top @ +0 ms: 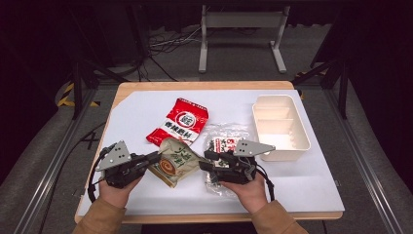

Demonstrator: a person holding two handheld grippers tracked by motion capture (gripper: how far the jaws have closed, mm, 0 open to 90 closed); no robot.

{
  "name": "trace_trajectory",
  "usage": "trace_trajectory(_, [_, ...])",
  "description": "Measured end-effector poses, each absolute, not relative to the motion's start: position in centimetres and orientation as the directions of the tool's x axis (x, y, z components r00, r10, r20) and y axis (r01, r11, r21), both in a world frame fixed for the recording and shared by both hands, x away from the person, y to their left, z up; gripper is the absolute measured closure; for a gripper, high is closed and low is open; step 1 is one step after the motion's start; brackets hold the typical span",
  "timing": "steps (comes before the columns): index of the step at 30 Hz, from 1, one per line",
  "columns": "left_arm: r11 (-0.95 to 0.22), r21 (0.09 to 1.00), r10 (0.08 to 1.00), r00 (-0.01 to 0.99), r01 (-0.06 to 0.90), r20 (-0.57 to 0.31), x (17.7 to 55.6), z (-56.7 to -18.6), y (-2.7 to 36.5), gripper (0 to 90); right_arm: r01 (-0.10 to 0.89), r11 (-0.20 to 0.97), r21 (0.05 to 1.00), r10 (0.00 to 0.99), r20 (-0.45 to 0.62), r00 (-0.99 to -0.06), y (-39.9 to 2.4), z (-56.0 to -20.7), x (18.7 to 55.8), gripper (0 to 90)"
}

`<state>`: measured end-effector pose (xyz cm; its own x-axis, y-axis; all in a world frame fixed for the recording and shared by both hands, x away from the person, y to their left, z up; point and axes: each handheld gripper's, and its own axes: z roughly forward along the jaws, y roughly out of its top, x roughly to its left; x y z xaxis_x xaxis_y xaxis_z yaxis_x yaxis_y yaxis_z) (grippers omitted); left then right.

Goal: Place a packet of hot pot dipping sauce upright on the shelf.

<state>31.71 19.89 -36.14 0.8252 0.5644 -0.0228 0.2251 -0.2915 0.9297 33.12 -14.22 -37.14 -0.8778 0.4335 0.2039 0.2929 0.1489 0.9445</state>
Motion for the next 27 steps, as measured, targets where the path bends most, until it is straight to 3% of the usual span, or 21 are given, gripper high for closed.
trace_trajectory(4, [-0.285,0.933,0.558,0.83,0.221,-0.026,31.6,-36.1,19.7,88.2,0.309,0.144,0.94,0.422,0.224,-0.878,-14.1,-37.2,33.2,63.9])
trace_trajectory(5, [-0.284,0.933,0.554,0.832,0.22,-0.027,31.5,-36.1,19.6,88.2,0.324,0.134,0.936,0.411,0.245,-0.878,-14.2,-37.2,33.3,71.0])
trace_trajectory(11, [-0.278,0.935,0.543,0.839,0.222,-0.038,31.5,-36.2,19.4,88.2,0.324,0.139,0.936,0.402,0.246,-0.882,-14.4,-37.1,33.2,86.1])
trace_trajectory(21, [-0.261,0.939,0.515,0.855,0.223,-0.06,31.7,-36.5,19.4,87.2,0.263,0.165,0.951,0.424,0.173,-0.889,-14.6,-36.0,32.5,89.6])
trace_trajectory(27, [-0.268,0.94,0.521,0.852,0.213,-0.044,31.8,-36.7,19.2,81.6,0.219,0.211,0.953,0.438,0.108,-0.893,-14.6,-35.1,32.1,89.9])
